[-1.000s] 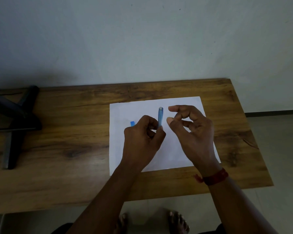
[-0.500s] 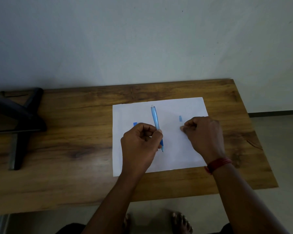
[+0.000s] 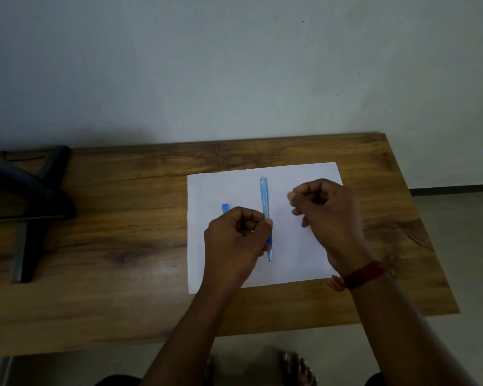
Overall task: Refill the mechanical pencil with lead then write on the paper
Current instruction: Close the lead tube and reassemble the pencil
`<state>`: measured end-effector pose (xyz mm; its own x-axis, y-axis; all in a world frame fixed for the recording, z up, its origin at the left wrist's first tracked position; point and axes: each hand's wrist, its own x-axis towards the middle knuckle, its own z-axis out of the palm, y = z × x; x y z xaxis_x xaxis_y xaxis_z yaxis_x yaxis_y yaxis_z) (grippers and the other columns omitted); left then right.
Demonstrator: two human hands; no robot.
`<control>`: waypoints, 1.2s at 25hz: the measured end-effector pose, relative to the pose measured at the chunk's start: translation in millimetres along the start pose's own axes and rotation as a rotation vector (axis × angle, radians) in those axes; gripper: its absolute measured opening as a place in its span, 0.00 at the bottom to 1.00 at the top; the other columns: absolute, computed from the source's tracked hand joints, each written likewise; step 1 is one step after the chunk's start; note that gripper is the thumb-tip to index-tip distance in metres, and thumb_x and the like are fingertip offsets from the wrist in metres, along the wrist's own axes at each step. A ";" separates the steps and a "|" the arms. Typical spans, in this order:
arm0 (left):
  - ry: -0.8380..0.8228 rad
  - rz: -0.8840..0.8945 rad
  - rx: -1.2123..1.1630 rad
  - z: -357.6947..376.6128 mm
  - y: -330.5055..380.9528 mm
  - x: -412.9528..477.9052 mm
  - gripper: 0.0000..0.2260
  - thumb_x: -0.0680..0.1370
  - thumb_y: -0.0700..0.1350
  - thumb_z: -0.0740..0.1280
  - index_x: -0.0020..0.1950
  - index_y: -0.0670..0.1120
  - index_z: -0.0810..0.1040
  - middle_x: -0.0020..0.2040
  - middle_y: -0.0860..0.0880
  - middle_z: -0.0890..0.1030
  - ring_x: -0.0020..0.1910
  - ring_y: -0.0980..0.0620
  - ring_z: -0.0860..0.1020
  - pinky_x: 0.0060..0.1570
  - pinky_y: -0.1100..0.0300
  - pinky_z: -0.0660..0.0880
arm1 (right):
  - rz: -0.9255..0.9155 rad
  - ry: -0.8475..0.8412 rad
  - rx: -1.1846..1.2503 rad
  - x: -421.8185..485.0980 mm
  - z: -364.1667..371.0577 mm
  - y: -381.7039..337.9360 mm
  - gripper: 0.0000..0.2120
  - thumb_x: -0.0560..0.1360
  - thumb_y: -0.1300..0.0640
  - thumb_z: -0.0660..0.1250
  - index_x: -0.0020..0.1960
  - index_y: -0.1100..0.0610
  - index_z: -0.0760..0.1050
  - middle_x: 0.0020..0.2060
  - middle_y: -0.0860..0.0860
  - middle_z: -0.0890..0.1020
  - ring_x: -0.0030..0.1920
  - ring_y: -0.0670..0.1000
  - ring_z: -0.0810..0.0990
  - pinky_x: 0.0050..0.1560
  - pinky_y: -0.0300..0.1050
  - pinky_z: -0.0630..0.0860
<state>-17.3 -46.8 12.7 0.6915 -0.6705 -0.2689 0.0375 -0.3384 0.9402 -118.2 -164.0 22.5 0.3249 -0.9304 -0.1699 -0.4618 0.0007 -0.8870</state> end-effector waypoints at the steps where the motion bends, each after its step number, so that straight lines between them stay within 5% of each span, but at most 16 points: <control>1: -0.026 0.009 0.031 -1.0 0.1 3.8 0.07 0.73 0.44 0.73 0.39 0.54 0.79 0.33 0.58 0.82 0.32 0.57 0.82 0.33 0.69 0.77 | 0.076 -0.030 0.179 -0.3 1.5 -5.0 0.03 0.74 0.59 0.73 0.46 0.52 0.81 0.38 0.48 0.85 0.39 0.48 0.84 0.35 0.37 0.79; 7: -0.032 0.124 0.253 -3.4 -6.6 13.2 0.12 0.72 0.47 0.75 0.35 0.61 0.75 0.33 0.64 0.78 0.37 0.63 0.79 0.38 0.67 0.77 | 0.189 -0.098 0.564 4.5 12.3 -18.6 0.06 0.76 0.61 0.68 0.50 0.55 0.82 0.42 0.50 0.87 0.45 0.49 0.86 0.42 0.40 0.81; 18: -0.013 0.236 0.338 -17.9 -10.6 18.4 0.07 0.71 0.46 0.75 0.42 0.55 0.78 0.35 0.66 0.77 0.36 0.65 0.78 0.35 0.77 0.73 | 0.223 -0.235 0.561 12.9 17.4 -16.3 0.06 0.76 0.63 0.67 0.49 0.56 0.82 0.42 0.51 0.87 0.45 0.49 0.86 0.42 0.40 0.81; 30: -0.014 0.309 0.388 -22.1 -11.0 23.2 0.08 0.70 0.45 0.76 0.41 0.54 0.79 0.34 0.65 0.76 0.36 0.66 0.77 0.38 0.76 0.72 | 0.209 -0.245 0.543 15.1 18.0 -14.3 0.06 0.76 0.63 0.68 0.48 0.56 0.83 0.42 0.51 0.87 0.46 0.50 0.86 0.41 0.40 0.81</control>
<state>14.3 -44.1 0.8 0.6177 -0.7864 0.0049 -0.4411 -0.3413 0.8300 -91.9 -171.4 25.0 0.4825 -0.7794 -0.3998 -0.0721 0.4195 -0.9049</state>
